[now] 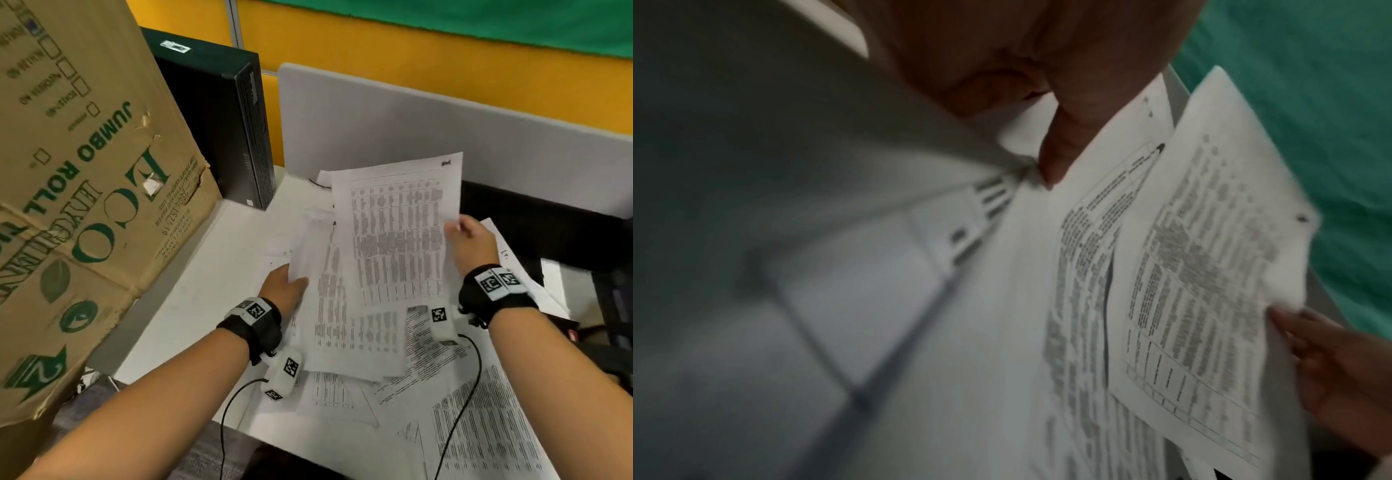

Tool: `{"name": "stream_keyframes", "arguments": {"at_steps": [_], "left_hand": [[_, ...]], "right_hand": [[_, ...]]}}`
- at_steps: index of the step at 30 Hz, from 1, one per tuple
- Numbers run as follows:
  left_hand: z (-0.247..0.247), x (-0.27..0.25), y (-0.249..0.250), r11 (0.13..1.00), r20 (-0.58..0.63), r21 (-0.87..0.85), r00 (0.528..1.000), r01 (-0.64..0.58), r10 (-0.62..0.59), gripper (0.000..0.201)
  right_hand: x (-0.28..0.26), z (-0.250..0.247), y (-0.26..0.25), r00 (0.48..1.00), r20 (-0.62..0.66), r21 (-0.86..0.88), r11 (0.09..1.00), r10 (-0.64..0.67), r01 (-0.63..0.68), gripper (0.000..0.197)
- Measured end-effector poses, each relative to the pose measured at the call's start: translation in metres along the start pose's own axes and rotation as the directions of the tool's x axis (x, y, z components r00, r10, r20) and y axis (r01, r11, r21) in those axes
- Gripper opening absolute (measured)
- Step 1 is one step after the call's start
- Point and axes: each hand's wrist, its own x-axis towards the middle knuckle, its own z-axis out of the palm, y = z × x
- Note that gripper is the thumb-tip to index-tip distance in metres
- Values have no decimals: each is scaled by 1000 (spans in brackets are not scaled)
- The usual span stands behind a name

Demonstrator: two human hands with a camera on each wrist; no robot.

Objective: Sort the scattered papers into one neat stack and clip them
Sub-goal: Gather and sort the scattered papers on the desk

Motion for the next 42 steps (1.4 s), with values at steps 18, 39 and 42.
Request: {"name": "stream_keyframes", "arguments": {"at_steps": [18, 39, 42], "left_hand": [[-3, 14, 1, 961, 11, -263, 997, 82, -82, 22], [8, 44, -46, 935, -138, 336, 988, 111, -67, 47], [16, 45, -46, 928, -68, 359, 995, 94, -75, 62]], "right_hand": [[-44, 45, 57, 932, 244, 45, 957, 266, -285, 31], [-43, 26, 101, 841, 56, 310, 791, 539, -527, 65], [-40, 23, 101, 830, 4, 247, 804, 558, -541, 63]]}}
